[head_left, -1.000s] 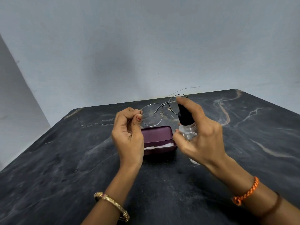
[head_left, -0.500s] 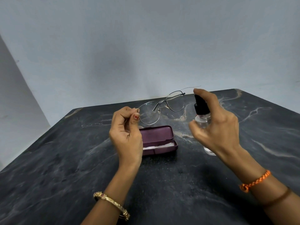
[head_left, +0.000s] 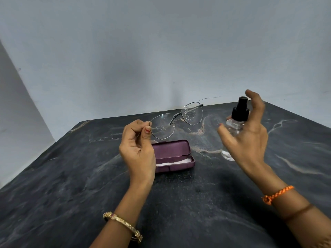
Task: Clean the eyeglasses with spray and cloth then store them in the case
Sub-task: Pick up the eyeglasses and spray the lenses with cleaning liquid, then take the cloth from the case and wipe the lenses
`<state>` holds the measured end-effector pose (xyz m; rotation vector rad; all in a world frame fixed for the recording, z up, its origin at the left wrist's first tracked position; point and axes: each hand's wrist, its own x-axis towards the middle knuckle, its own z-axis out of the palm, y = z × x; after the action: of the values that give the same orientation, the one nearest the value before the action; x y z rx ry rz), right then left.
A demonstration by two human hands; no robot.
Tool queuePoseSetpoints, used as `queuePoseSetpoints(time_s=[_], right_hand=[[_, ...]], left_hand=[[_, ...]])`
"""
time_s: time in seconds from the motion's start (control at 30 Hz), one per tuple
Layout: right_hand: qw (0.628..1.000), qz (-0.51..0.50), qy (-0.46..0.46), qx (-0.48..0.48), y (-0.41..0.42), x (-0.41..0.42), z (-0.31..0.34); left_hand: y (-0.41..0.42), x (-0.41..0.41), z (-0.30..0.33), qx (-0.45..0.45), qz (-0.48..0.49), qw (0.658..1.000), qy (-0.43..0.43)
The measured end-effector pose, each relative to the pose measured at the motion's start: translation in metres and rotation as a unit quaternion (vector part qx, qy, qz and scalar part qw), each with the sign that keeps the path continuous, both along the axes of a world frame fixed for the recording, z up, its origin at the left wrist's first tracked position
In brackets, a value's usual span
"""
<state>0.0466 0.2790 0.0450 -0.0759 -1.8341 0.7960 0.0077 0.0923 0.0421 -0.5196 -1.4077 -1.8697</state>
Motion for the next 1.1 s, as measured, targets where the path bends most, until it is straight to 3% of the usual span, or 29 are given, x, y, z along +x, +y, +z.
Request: queuePoseSetpoints(time_s=[0.27, 0.73, 0.87, 1.0, 1.1], right_hand=[[0.997, -0.031, -0.057, -0.046, 0.024, -0.014, -0.020], [0.996, -0.031, -0.087, -0.016, 0.030, -0.021, -0.026], [0.995, -0.085, -0.052, -0.021, 0.021, -0.015, -0.018], [0.996, -0.092, 0.016, 0.015, 0.003, -0.006, -0.009], [0.995, -0.033, -0.024, 0.086, -0.014, -0.005, -0.012]], left_hand=[[-0.001, -0.002, -0.001, 0.020, -0.003, 1.000, -0.017], [-0.001, -0.007, -0.004, 0.036, 0.020, 0.998, -0.040], [-0.005, -0.010, -0.004, 0.055, 0.022, 0.997, -0.053], [-0.014, -0.017, -0.003, 0.067, 0.038, 0.995, -0.058], [-0.025, -0.027, -0.002, 0.065, 0.072, 0.994, -0.044]])
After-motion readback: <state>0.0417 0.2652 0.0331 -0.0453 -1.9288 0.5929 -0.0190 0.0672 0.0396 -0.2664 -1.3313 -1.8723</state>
